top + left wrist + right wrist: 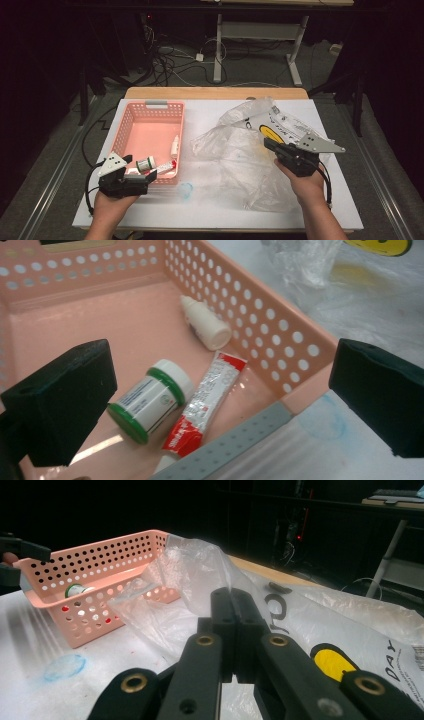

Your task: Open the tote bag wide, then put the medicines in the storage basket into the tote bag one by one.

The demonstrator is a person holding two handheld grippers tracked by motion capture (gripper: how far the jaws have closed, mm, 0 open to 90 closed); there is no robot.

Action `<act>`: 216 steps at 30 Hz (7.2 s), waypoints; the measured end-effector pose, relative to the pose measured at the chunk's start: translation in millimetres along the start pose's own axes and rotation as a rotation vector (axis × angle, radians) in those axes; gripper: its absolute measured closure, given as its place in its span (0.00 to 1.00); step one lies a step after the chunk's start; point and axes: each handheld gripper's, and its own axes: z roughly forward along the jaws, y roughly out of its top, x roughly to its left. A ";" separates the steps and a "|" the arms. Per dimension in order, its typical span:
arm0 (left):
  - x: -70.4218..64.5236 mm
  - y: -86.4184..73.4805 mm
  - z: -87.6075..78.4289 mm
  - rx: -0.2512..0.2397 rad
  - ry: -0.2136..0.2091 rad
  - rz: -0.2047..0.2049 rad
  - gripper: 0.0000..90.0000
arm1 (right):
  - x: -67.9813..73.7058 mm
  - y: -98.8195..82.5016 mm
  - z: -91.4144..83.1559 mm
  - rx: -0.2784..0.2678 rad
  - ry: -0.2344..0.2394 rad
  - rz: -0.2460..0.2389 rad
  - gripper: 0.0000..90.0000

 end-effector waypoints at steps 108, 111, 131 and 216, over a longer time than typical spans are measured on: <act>1.1 77.5 116.0 0.781 -0.235 0.224 0.48 | -0.4 -6.1 -3.4 0.009 0.015 0.013 1.00; -0.7 77.5 122.8 0.830 -0.230 0.239 0.48 | -1.3 -6.2 -4.4 0.009 0.014 0.014 1.00; -8.1 69.4 144.0 0.973 -0.149 0.368 0.66 | -1.0 -5.7 -5.0 0.002 0.013 0.014 1.00; -1.9 77.7 80.8 0.440 -0.041 0.215 0.85 | -2.0 -6.3 -7.6 -0.004 0.006 0.019 1.00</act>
